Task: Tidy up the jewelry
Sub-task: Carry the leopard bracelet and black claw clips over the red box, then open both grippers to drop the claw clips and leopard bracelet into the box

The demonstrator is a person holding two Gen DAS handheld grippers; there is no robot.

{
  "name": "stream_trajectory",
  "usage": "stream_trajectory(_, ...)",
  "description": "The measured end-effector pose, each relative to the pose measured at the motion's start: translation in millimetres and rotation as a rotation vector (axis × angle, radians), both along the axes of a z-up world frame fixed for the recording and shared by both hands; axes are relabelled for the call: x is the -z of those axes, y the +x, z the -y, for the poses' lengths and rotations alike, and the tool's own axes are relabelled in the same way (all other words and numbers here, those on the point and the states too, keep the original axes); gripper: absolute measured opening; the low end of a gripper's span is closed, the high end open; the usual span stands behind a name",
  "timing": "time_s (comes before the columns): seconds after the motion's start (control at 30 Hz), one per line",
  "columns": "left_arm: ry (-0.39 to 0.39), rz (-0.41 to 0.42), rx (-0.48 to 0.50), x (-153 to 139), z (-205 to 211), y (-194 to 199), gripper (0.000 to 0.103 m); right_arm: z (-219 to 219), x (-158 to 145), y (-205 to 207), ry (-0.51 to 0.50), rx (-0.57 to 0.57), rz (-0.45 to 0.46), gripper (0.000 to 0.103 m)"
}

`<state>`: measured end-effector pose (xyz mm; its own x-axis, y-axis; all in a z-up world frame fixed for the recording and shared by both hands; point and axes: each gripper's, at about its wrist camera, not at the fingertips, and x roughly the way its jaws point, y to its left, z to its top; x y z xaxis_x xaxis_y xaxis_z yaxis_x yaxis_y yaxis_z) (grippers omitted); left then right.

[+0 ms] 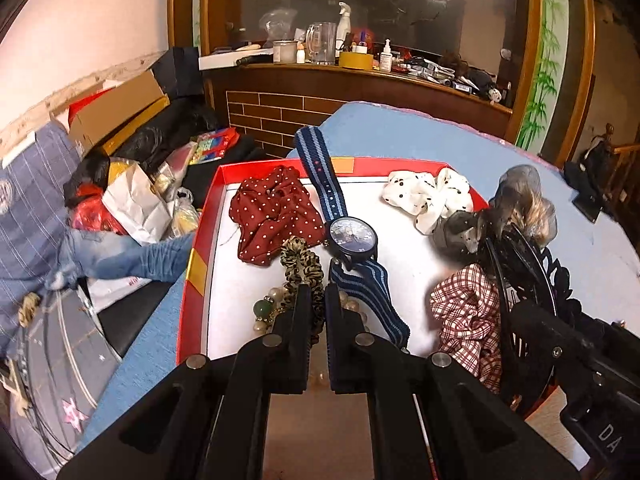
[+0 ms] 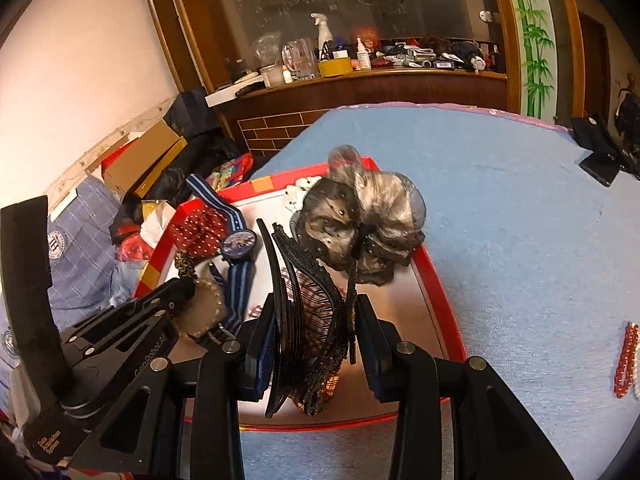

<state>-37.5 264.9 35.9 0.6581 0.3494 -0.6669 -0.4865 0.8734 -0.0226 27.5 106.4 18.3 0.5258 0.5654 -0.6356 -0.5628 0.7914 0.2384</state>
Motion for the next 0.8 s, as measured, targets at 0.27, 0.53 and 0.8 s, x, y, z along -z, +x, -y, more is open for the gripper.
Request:
stream_trajectory(0.27,0.021,-0.035,-0.006,4.7,3.3,4.5,0.007,-2.7,6.7,-0.3,-0.024,-0.009,-0.001,0.04)
stream_trajectory(0.53,0.036,-0.054,0.0,6.6,5.9,6.7,0.007,-6.9,12.6,0.5,-0.055,-0.017,-0.007,0.04)
stream_trajectory(0.8,0.04,-0.045,0.007,5.8,7.1,5.4,0.008,-6.3,17.0,2.3,-0.076,-0.021,-0.014,0.04)
